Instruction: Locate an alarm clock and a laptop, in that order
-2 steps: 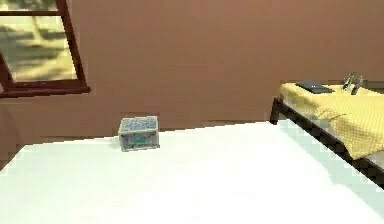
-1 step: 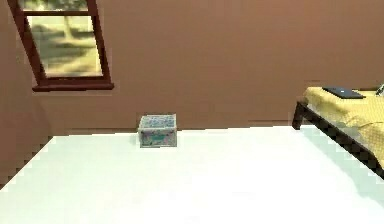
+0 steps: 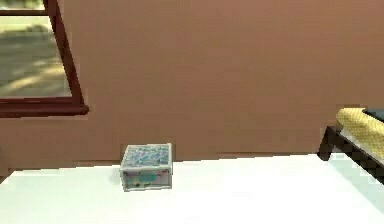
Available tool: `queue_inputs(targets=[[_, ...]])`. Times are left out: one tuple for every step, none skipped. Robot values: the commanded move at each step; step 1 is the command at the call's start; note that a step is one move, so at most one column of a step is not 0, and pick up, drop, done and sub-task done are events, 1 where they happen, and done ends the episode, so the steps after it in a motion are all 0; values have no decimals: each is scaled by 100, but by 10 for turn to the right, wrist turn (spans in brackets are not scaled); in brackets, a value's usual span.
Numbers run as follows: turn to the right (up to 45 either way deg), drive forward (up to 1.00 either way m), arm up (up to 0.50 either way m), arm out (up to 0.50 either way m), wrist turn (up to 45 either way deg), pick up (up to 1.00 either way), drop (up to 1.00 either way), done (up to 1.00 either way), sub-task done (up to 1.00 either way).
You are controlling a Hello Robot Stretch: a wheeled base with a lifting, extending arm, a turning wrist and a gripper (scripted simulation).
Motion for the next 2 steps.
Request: queue_inputs(targets=[[360, 0, 0, 0, 0, 0, 0, 0, 0], [0, 35, 0, 0, 0, 0, 0, 0, 0]])
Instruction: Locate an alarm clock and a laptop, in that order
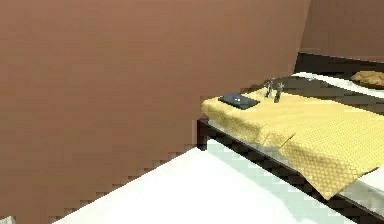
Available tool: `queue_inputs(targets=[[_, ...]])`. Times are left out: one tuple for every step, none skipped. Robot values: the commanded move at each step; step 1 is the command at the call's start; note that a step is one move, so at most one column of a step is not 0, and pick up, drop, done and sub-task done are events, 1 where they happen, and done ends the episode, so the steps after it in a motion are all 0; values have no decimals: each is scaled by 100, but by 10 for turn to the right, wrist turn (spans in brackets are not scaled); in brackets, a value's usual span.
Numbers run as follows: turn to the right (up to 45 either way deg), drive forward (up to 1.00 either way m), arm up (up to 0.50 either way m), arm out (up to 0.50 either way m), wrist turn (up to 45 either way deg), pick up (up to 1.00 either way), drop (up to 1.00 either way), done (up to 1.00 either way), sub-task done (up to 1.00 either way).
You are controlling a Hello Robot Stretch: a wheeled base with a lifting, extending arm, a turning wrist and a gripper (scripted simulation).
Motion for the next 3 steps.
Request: queue_inputs(targets=[[210, 0, 0, 0, 0, 0, 0, 0, 0], [0, 90, 0, 0, 0, 0, 0, 0, 0], [-120, 0, 0, 0, 0, 0, 0, 0, 0]])
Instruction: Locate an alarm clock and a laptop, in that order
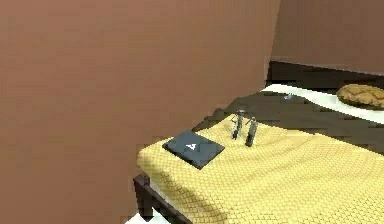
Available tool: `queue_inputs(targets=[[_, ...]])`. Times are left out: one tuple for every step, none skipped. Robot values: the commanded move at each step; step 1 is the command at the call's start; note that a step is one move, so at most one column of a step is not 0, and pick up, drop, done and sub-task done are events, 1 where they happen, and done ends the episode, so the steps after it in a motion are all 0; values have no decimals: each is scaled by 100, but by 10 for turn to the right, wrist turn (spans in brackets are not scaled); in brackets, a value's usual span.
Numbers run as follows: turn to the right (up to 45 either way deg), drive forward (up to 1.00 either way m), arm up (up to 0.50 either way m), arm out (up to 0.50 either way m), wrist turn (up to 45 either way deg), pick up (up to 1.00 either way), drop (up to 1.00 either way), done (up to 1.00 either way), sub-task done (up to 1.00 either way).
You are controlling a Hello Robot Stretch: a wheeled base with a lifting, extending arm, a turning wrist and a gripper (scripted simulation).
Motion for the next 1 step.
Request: queue_inputs(targets=[[0, 0, 0, 0, 0, 0, 0, 100, 0]])
